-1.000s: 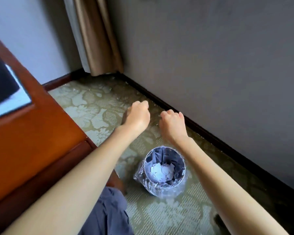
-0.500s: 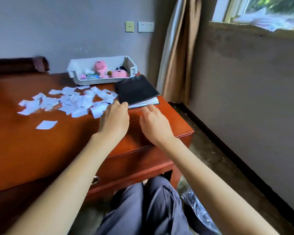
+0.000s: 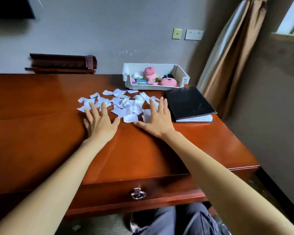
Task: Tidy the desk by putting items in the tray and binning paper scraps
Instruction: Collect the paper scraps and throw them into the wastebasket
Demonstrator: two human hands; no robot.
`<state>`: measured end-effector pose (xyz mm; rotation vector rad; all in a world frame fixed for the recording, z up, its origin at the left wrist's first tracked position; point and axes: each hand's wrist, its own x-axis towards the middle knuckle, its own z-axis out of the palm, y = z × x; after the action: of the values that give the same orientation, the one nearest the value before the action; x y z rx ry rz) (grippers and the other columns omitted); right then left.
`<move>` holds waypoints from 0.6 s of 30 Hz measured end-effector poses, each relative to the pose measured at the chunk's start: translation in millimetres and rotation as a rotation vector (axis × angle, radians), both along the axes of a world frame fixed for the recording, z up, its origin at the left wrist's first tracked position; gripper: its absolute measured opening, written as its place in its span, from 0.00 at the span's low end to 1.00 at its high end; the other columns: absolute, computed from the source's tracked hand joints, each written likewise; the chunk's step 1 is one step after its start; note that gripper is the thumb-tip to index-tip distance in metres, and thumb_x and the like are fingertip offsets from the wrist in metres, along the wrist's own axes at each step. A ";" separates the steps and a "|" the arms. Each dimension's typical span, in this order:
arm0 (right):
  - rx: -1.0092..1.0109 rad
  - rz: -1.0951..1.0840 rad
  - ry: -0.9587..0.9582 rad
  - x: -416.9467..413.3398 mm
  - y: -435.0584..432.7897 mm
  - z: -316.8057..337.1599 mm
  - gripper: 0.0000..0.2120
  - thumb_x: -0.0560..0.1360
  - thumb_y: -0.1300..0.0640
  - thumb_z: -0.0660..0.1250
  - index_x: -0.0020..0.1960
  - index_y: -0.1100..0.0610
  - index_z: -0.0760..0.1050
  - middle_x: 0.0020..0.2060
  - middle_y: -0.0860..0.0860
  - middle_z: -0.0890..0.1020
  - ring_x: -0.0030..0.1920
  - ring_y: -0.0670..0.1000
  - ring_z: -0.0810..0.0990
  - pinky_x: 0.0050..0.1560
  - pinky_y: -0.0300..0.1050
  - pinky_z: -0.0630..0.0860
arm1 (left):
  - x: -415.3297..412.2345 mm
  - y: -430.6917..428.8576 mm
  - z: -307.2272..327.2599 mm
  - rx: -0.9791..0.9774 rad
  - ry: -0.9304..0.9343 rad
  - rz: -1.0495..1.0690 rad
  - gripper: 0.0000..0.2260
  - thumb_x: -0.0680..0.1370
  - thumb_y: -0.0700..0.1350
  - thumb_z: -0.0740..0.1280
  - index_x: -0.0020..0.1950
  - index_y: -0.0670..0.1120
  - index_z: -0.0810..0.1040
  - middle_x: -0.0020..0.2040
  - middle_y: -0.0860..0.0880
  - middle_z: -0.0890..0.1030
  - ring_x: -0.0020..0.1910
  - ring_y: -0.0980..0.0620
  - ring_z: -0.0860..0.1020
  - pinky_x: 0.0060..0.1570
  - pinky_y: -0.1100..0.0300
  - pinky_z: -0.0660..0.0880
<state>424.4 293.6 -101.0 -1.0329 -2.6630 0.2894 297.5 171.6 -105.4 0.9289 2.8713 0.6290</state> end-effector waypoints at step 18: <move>0.060 0.018 0.055 -5.6 20.8 1.1 0.18 0.78 0.51 0.61 0.63 0.59 0.71 0.60 0.57 0.72 0.60 0.59 0.70 0.59 0.50 0.69 | -4.3 46.6 -0.9 -0.009 0.246 -0.252 0.19 0.81 0.48 0.57 0.72 0.45 0.64 0.68 0.44 0.69 0.67 0.44 0.66 0.66 0.53 0.64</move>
<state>418.7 314.4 -99.8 -0.9689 -2.6166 0.2369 293.1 218.1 -106.4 1.4299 2.8824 0.5090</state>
